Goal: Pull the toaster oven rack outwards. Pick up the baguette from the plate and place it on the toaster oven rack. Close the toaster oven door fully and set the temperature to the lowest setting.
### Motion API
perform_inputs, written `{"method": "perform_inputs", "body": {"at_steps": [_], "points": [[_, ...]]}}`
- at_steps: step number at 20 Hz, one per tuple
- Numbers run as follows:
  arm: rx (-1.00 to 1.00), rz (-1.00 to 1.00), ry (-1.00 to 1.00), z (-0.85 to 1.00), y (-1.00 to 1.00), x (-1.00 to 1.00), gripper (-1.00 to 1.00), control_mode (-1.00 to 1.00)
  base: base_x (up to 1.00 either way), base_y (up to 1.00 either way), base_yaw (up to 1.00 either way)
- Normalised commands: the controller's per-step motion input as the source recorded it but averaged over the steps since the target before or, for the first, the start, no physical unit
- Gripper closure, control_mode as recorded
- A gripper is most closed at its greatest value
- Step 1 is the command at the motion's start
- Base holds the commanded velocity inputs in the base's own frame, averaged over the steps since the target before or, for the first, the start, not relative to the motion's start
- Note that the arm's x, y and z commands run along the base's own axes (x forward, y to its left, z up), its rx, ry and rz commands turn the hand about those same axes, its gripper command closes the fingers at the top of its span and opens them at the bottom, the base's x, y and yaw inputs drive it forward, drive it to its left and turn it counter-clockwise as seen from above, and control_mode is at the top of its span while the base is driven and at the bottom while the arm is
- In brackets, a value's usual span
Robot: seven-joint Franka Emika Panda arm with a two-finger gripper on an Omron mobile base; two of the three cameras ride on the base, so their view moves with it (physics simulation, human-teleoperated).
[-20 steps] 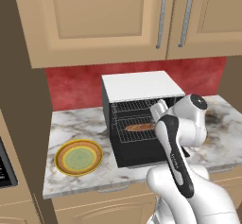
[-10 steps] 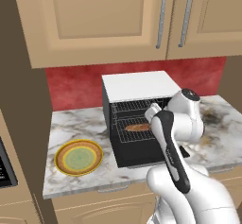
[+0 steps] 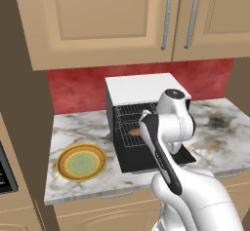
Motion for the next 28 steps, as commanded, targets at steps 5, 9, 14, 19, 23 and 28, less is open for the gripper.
{"method": "perform_inputs", "body": {"at_steps": [5, 9, 14, 19, 23, 28], "points": [[-0.12, 0.19, 0.02, -0.22, 0.0, 0.0, -1.0, -1.0, 0.0, 0.0, 0.0], [-0.11, 0.2, 0.05, -0.2, 0.0, 0.0, -1.0, -1.0, 0.0, 0.0, 0.0], [-0.14, 0.18, 0.02, -0.24, 0.0, 0.0, -1.0, -1.0, 0.0, 0.0, 0.0], [-0.1, 0.17, 0.01, -0.08, -0.06, 0.0, -1.0, -1.0, 0.0, 0.0, 0.0], [-0.05, 0.11, 0.0, -0.13, -0.23, 0.0, -1.0, -1.0, 0.0, 0.0, 0.0], [-0.02, 0.0, 0.0, -0.11, -0.3, 0.05, -1.0, -1.0, 0.0, 0.0, 0.0]]}}
